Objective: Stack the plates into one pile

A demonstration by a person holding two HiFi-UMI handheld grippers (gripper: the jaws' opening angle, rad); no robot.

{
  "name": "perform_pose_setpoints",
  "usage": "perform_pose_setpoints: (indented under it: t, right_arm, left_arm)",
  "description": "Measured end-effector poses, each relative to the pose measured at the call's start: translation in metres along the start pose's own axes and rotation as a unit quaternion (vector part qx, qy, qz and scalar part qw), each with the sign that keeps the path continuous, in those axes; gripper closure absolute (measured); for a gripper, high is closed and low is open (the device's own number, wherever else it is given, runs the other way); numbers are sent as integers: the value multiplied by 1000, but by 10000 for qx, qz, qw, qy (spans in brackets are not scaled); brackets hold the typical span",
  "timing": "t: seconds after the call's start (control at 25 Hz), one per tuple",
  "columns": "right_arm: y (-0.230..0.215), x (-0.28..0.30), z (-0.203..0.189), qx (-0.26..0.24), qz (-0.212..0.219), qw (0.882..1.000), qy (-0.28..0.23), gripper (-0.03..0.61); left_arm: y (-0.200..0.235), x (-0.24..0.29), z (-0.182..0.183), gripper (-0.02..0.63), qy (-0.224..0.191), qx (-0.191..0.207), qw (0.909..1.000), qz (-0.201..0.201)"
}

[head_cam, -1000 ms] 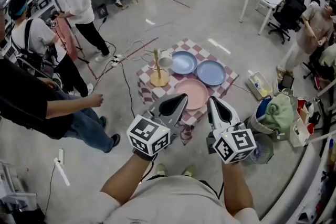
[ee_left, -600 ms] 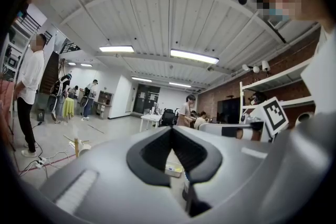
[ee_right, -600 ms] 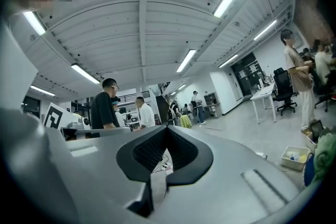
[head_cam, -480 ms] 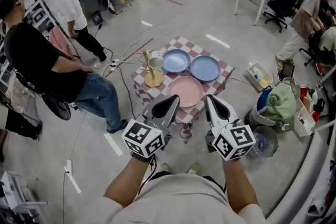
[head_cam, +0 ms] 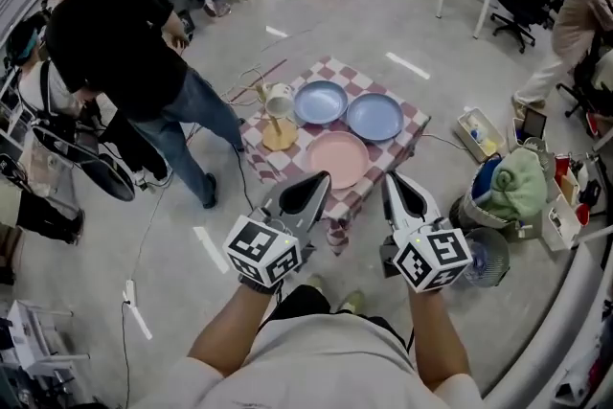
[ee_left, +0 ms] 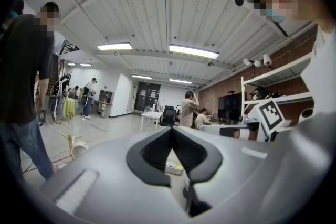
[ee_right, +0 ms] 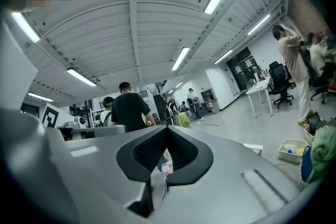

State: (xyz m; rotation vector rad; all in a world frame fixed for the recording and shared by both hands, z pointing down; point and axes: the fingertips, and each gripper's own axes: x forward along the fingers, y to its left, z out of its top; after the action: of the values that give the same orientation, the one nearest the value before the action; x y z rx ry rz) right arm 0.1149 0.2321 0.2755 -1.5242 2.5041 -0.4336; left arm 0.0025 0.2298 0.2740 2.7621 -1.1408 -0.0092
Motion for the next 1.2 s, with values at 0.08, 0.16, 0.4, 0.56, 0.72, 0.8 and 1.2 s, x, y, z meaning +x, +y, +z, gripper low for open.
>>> perform_pose_setpoints:
  t: [0.08,0.16,0.4,0.56,0.72,0.8,1.2]
  right_arm:
    - [-3,4,-2,37,25,10000,26,569]
    - [-5,9,-5,58,37,9999,74,569]
    - [-16,40,-13,-2,-64,9997,232,569]
    - [-28,69,-16,-62,-215,9993,311,569]
    - [-45,103,-23,6,-416,9983,403,569]
    - [-51,120,-28,35,-525,9976,450,569]
    - [-78,180,-61,144,-1118,9910,715,569]
  left_arm:
    - [2,3,-2,607,19,-18,10000,14]
    - [6,6,-6,607,44,-57,10000,17]
    - [31,28,-15,607,82,-42,9999,-70]
    - [55,48,-18,607,80,-1,9998,-196]
    - [87,71,-22,607,97,15,9994,-327]
    - [103,81,-24,607,105,6,9992,-395]
    - [155,127,-55,607,306,-144,9953,-907]
